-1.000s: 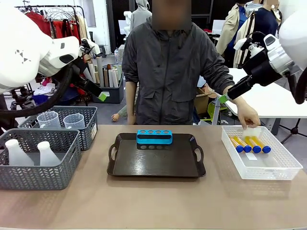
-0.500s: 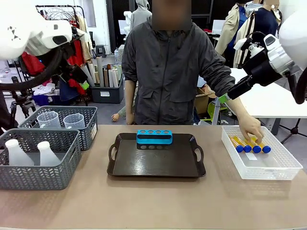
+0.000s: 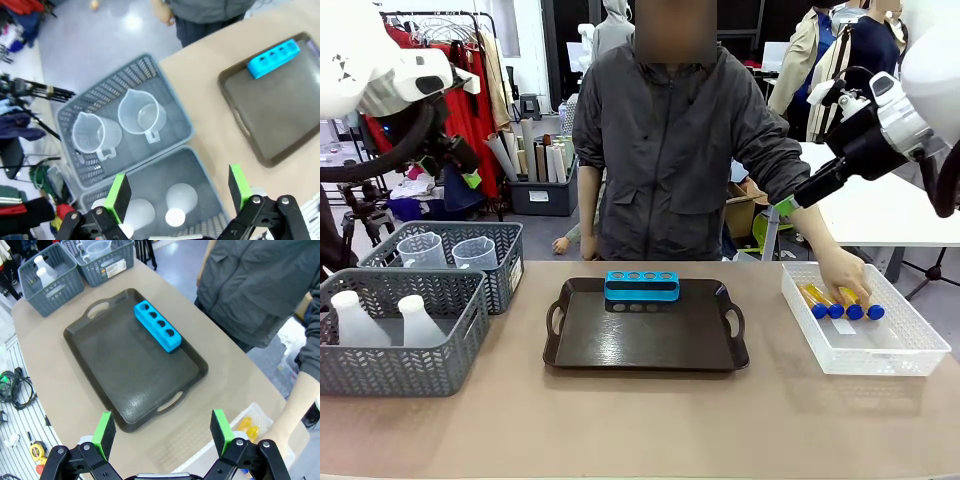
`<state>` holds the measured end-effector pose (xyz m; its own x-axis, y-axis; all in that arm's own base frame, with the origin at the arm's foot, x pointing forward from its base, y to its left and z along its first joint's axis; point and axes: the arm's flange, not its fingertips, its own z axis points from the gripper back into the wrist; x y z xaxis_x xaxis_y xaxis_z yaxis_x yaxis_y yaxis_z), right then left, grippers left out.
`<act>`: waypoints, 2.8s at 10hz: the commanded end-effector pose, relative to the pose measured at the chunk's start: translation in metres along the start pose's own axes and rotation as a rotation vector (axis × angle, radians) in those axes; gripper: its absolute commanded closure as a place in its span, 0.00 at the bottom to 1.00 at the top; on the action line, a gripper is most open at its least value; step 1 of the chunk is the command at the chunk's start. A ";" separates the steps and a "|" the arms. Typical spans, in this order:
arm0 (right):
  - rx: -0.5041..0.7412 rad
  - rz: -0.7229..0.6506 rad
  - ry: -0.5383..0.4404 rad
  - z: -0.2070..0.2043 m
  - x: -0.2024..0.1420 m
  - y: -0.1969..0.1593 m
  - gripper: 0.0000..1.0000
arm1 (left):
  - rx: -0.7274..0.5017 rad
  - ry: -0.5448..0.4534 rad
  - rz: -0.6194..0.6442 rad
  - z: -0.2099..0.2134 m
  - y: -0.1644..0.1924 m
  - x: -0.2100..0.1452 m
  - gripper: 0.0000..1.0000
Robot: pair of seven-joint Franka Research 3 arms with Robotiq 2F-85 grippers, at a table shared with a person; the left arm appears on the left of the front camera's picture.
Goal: Prepare the laboratory tools.
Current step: Pick up one Large Measuring Cup and place it on the Handle tray.
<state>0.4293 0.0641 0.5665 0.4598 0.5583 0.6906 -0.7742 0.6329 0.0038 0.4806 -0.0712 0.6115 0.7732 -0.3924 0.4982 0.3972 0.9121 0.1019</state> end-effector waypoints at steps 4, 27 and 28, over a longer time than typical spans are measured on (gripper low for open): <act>0.019 -0.003 -0.019 0.000 0.001 -0.002 0.00 | 0.003 0.011 0.020 -0.006 0.007 -0.001 0.00; 0.019 -0.003 -0.019 0.000 0.001 -0.002 0.00 | -0.071 0.453 0.299 -0.237 0.098 -0.011 0.00; 0.019 -0.003 -0.019 0.000 0.001 -0.002 0.00 | -0.072 0.451 0.287 -0.240 0.099 -0.012 0.00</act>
<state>0.4293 0.0641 0.5665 0.4602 0.5586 0.6901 -0.7743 0.6328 0.0042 0.6236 -0.0104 0.4067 0.9893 -0.1326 0.0607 0.1369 0.9880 -0.0722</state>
